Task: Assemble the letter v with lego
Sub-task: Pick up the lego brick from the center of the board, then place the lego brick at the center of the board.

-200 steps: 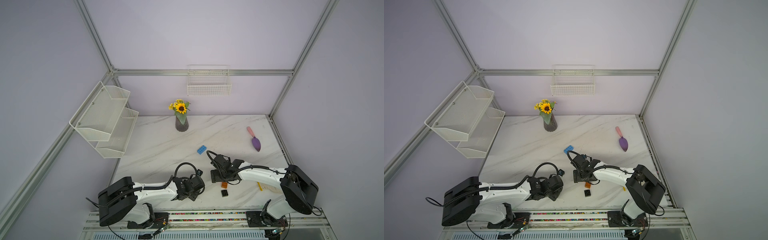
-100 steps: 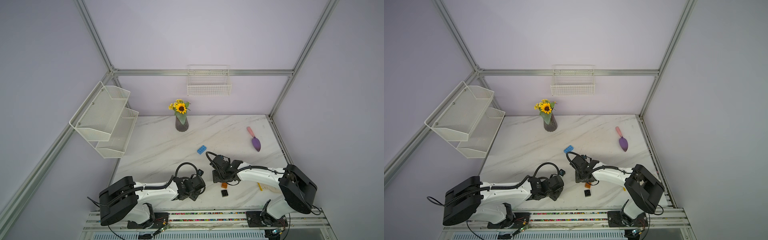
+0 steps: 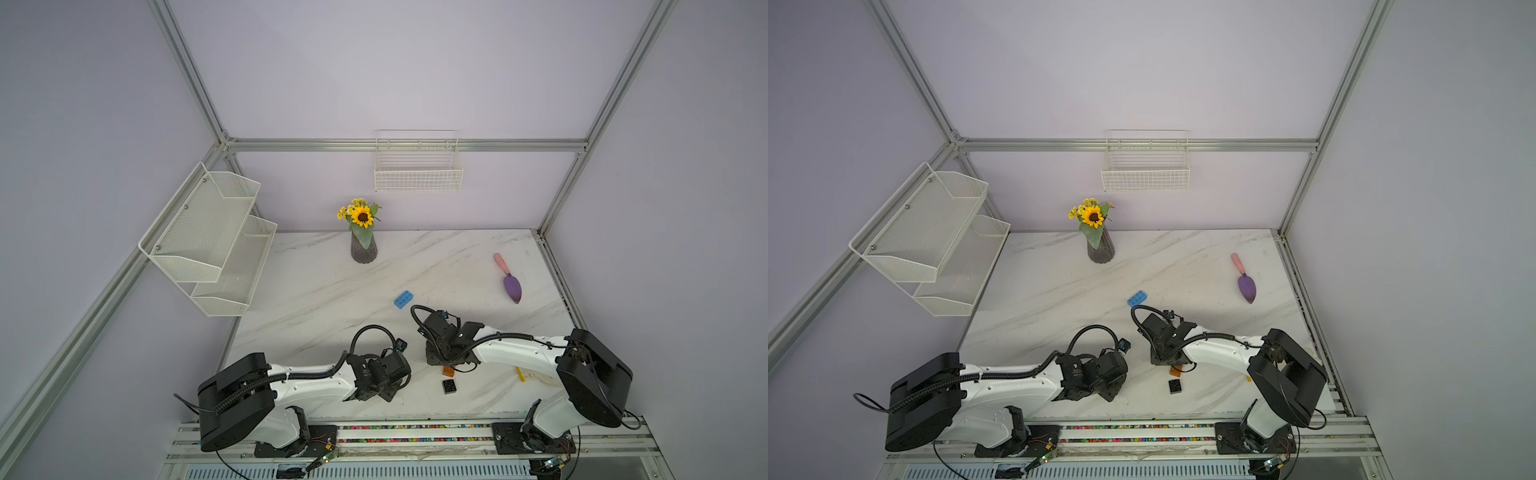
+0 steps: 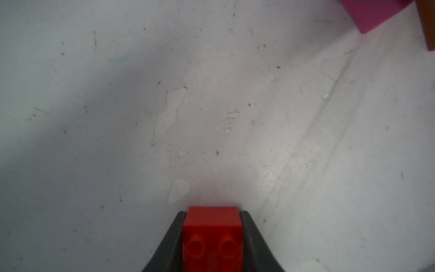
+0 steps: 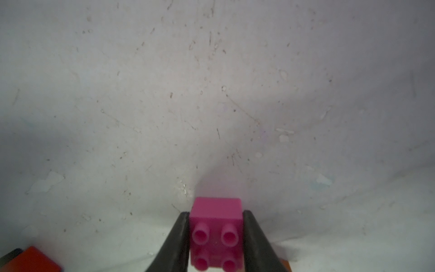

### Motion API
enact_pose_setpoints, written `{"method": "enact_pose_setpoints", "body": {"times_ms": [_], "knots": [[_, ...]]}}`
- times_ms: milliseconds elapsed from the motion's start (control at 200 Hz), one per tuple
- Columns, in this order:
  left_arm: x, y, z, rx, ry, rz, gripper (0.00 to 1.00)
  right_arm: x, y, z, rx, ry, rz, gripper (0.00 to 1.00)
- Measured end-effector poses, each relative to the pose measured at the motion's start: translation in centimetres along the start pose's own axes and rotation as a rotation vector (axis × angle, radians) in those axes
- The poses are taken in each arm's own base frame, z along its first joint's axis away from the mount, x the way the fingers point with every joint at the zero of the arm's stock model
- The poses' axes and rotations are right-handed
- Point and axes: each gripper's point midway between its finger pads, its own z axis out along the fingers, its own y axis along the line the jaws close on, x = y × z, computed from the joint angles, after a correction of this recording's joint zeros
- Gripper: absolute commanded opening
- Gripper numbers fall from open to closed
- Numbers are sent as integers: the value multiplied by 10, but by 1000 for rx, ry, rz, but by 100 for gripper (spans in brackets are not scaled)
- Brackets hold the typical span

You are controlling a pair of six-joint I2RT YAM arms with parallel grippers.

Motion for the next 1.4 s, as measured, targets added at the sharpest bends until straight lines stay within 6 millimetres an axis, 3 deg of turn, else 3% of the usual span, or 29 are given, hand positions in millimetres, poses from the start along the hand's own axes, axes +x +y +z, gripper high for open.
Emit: {"method": "enact_pose_setpoints", "body": {"times_ms": [330,660,760,900,1050,1110,1115,1130,1205,1400], "knots": [[-12,7,-9,-31,-61,-13,26,-25,18,11,14,-58,61,34],[-39,13,-27,-66,-158,-38,26,-70,55,30,-11,-138,147,37],[-44,14,-30,-74,-173,-42,26,-79,60,33,-29,-156,172,46],[-45,17,-30,-83,-178,-47,26,-82,56,36,-34,-175,196,88],[-47,20,-30,-90,-183,-56,26,-84,52,31,-44,-194,206,88],[-48,20,-30,-90,-186,-58,26,-84,49,24,-55,-205,211,88],[-48,20,-30,-90,-186,-59,26,-84,49,23,-57,-206,211,94],[-48,20,-30,-89,-188,-59,26,-84,49,21,-61,-212,213,97],[-51,19,-30,-88,-197,-63,27,-90,47,4,-81,-247,205,97],[-60,23,-20,-114,-187,-58,24,-117,48,-68,-186,-394,158,97]]}}
